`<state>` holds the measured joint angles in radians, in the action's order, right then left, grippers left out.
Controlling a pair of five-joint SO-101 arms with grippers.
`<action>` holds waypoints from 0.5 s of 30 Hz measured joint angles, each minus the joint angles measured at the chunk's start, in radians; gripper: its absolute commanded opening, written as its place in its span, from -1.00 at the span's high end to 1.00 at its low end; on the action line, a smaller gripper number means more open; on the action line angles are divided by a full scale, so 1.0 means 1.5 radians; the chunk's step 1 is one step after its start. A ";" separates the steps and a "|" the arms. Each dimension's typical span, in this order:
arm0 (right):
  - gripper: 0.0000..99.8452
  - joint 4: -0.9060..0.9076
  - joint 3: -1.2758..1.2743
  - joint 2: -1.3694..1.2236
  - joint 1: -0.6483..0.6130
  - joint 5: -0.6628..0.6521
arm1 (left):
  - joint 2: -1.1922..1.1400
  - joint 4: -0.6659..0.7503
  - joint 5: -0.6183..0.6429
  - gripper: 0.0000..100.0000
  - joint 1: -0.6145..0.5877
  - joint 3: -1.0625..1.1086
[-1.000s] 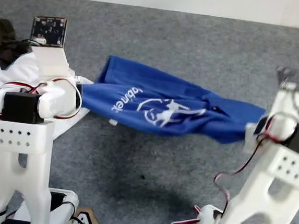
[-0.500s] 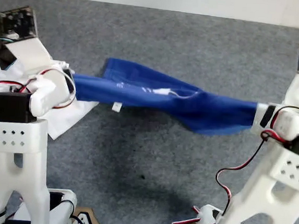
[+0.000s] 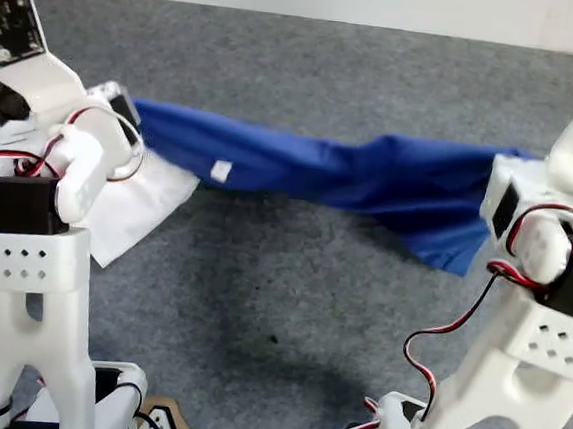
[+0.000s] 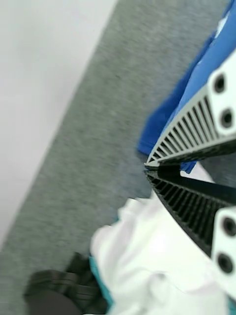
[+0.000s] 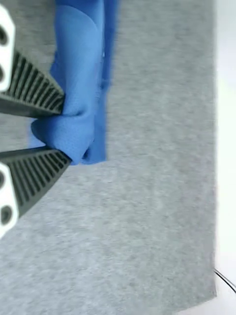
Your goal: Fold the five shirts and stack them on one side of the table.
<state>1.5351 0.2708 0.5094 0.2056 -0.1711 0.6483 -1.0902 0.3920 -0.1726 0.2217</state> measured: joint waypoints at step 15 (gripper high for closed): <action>0.99 -0.543 -0.308 -0.012 0.002 0.007 | -0.001 0.457 0.000 0.98 0.000 0.177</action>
<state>0.7204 -0.1910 0.4910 0.2087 -0.1603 0.6467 -0.4043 0.3920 -0.1726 0.4872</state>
